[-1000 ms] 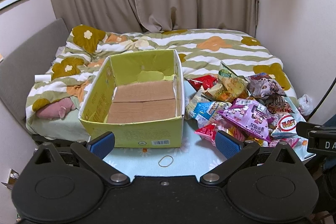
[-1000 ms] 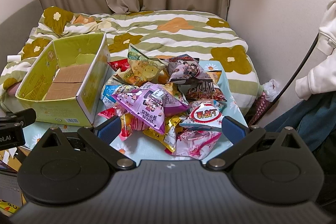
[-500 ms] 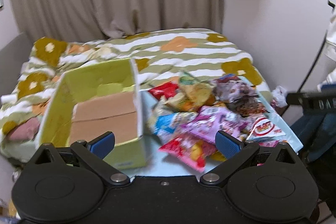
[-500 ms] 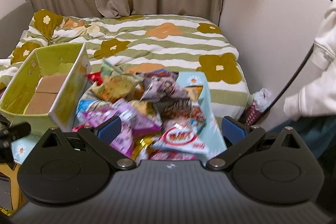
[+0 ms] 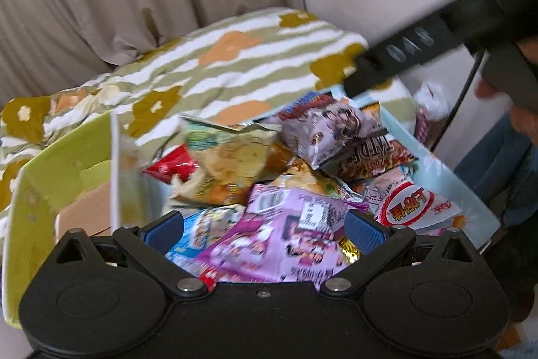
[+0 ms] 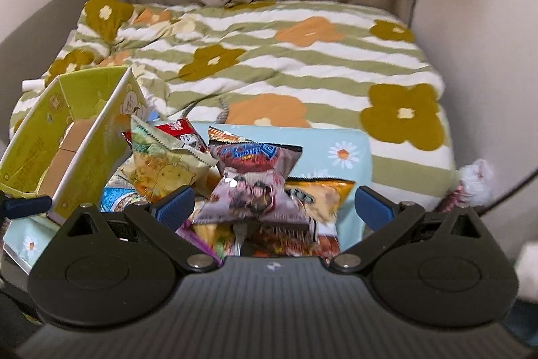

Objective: Organize snacks
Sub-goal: 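Grasp a purple snack bag with the left gripper while the right grasps a blue Spongo bag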

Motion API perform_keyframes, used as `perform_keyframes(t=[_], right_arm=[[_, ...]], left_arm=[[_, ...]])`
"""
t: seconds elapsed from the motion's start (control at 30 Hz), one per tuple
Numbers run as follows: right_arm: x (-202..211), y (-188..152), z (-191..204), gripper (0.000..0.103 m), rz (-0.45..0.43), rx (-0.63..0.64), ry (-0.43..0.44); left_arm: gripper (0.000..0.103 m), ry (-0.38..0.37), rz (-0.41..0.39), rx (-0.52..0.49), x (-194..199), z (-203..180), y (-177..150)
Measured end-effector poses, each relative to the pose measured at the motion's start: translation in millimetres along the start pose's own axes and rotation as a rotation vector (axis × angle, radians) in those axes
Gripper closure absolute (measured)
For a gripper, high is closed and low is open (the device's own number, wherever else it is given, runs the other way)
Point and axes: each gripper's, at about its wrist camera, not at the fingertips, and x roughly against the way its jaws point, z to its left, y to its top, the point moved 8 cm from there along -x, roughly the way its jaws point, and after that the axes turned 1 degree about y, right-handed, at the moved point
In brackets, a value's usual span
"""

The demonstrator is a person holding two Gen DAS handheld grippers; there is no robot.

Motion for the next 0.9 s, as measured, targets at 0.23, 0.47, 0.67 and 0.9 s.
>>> perform_keyframes(t=[0.23, 0.47, 0.67, 0.9], right_arm=[[-55, 9, -3, 0.000, 0.097, 0.009, 0.106], [-93, 6, 0, 0.000, 0.177, 0.005, 0.168], [-116, 4, 2, 0.000, 0.222, 0.004, 0.184], [-129, -2, 1, 0.004, 0.252, -0.010, 0.196]], left_arm=[[0.000, -0.006, 0.134, -0.089, -49, -14, 1], [0.000, -0.046, 0.237, -0.072, -79, -11, -10], [0.000, -0.076, 0.262, -0.042, -92, -10, -16], [0.012, -0.109, 0.247, -0.023, -90, -10, -14]])
